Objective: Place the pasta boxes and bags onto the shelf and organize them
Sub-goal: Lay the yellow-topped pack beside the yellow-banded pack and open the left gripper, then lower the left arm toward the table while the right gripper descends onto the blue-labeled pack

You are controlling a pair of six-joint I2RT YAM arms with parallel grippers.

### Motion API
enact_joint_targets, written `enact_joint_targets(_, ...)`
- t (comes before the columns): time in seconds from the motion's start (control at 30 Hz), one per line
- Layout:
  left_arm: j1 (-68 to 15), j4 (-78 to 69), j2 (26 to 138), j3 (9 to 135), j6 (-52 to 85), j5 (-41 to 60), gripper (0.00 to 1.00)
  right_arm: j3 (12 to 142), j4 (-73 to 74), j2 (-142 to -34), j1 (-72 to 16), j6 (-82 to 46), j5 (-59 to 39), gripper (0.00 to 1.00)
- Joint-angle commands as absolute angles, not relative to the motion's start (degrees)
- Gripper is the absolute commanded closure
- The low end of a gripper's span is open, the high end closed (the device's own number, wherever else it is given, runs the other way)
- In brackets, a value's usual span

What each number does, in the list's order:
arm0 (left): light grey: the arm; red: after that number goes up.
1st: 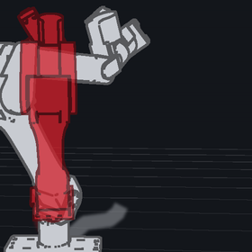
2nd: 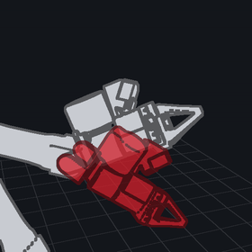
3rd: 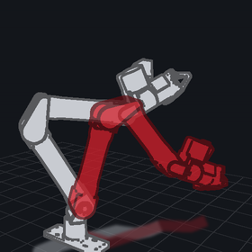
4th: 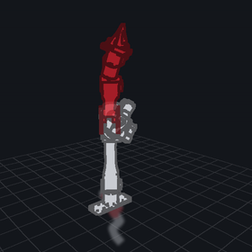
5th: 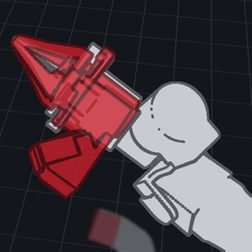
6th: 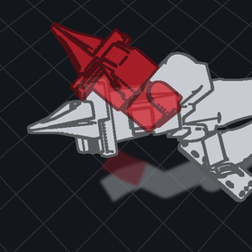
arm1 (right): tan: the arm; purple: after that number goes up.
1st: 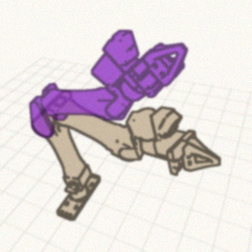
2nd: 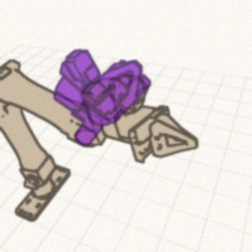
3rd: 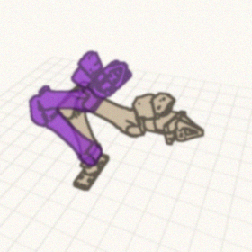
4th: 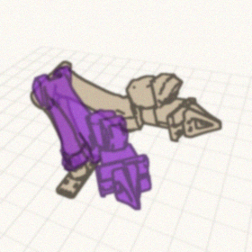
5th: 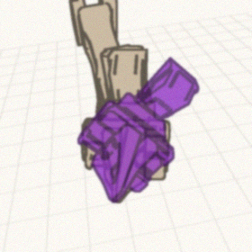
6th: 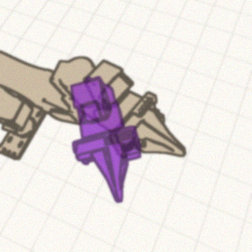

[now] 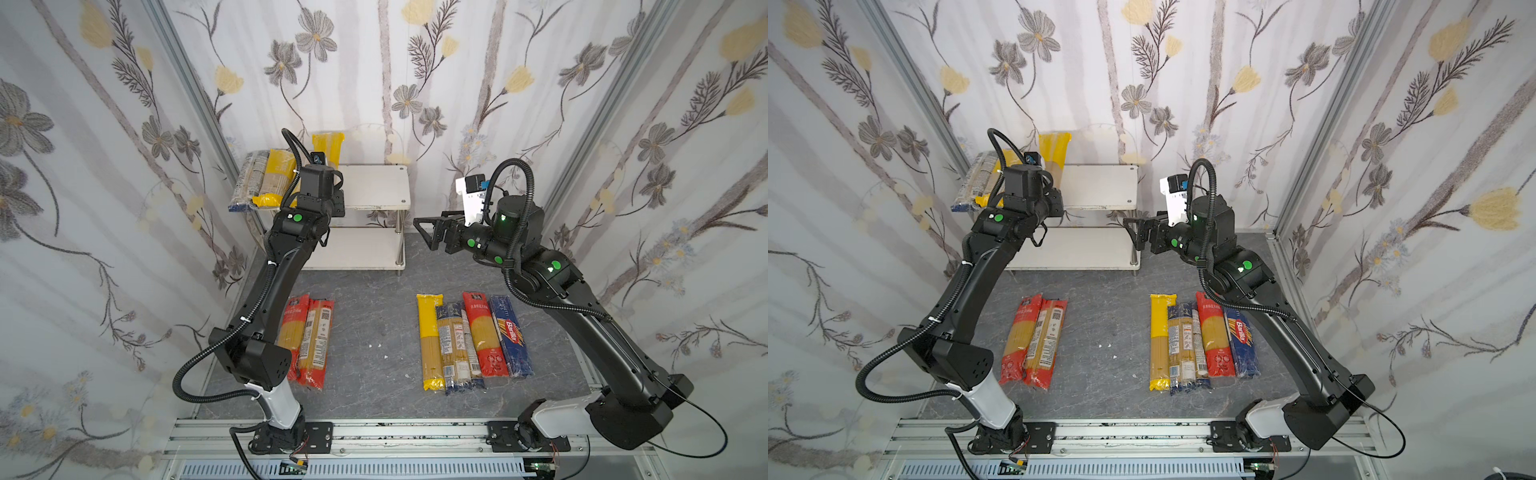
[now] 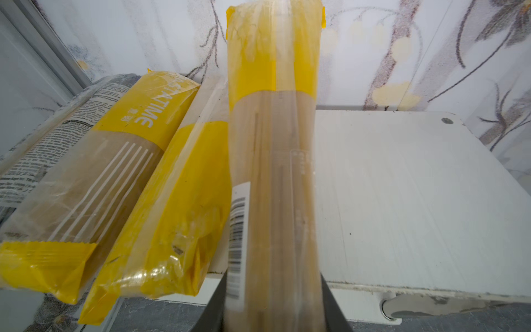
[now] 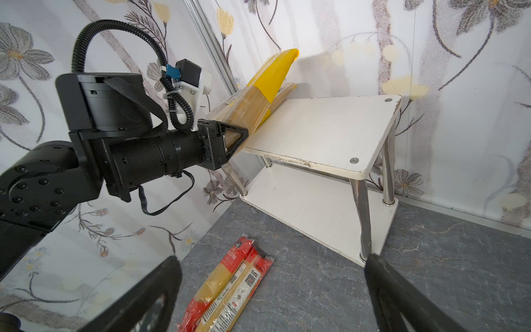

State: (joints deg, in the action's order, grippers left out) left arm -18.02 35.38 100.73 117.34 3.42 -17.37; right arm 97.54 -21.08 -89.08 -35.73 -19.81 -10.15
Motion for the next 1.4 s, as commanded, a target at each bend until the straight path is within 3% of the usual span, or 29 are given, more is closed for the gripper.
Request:
enact_joint_targets(0.0,-18.0,28.0,102.8,120.2,3.1,-18.2,1.0,99.0,-21.8,-90.2,-35.4,-19.1,-11.6,0.0)
enact_joint_targets(0.33,-17.6,27.9,108.8,124.2,3.3,-24.5,1.0,100.5,-24.1,-90.5,-33.8,-18.5,-12.2,0.0)
enact_joint_targets(0.4,-17.5,28.0,109.2,124.6,3.6,-24.7,0.86,101.3,-25.2,-90.7,-33.5,-18.2,-12.1,0.0)
enact_joint_targets(0.43,-17.5,27.9,109.2,124.5,3.8,-24.6,0.7,101.6,-25.6,-90.7,-33.3,-18.1,-12.0,0.0)
enact_joint_targets(0.5,-17.5,27.9,108.6,124.1,4.0,-23.9,0.64,102.1,-26.1,-90.6,-33.2,-18.1,-11.9,0.0)
enact_joint_targets(0.73,-17.8,27.9,106.0,122.1,5.8,-21.9,0.21,102.2,-27.4,-89.7,-33.2,-18.1,-10.8,0.0)
enact_joint_targets(1.07,-20.1,27.8,97.8,115.0,9.3,-17.6,0.01,97.6,-28.6,-84.7,-33.5,-18.7,-7.7,0.0)
enact_joint_targets(1.37,-26.9,23.6,84.2,94.9,17.0,-15.6,0.0,79.3,-26.2,-73.9,-34.0,-21.3,-4.4,0.0)
